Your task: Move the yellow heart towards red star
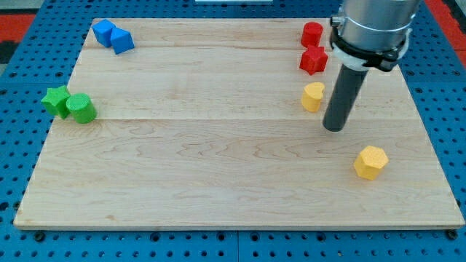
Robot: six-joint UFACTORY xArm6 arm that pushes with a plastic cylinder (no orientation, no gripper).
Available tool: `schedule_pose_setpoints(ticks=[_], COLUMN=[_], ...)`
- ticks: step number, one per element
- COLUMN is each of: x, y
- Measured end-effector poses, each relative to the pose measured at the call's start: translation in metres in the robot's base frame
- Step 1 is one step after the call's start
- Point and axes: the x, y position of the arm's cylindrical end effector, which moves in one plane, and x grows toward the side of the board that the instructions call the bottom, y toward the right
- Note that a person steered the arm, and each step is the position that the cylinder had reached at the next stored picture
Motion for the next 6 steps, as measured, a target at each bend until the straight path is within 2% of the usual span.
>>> schedule_pose_setpoints(ticks=[2,5,6], x=[-0.019,-0.038,-0.004], y=[-0.034,-0.021,-0.040])
